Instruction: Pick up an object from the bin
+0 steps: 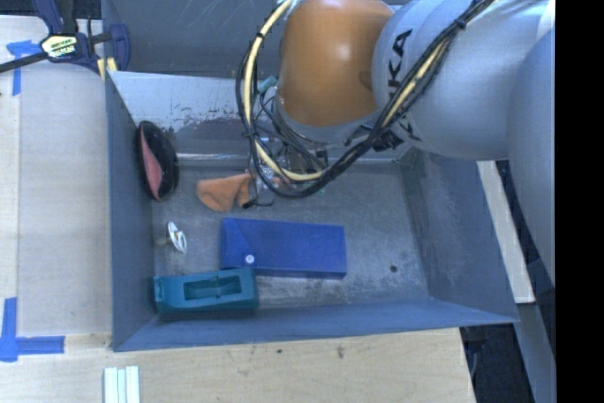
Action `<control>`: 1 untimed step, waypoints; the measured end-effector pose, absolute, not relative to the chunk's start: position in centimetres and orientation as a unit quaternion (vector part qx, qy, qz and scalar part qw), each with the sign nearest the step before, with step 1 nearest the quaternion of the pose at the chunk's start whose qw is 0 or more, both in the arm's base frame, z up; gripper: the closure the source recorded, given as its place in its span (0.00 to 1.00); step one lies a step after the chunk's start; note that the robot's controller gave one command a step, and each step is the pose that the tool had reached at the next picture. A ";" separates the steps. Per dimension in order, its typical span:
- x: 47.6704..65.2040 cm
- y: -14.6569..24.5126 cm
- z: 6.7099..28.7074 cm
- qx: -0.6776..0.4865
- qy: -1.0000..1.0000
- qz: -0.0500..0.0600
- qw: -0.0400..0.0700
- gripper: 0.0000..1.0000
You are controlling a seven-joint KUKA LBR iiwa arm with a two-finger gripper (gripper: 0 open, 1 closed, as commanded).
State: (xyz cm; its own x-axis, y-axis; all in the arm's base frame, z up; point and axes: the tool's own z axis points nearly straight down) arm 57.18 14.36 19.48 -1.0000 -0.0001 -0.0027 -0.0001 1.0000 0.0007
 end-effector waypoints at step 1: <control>57.2 14.3 19.5 0.000 1.000 0.000 0.001 0.00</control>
Offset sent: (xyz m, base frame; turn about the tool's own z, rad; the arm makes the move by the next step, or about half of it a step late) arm 0.0000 0.0000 0.0000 0.0000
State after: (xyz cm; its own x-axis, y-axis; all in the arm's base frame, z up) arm 57.19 14.35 19.49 -1.0000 0.0004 -0.0029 0.0004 1.0000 0.0006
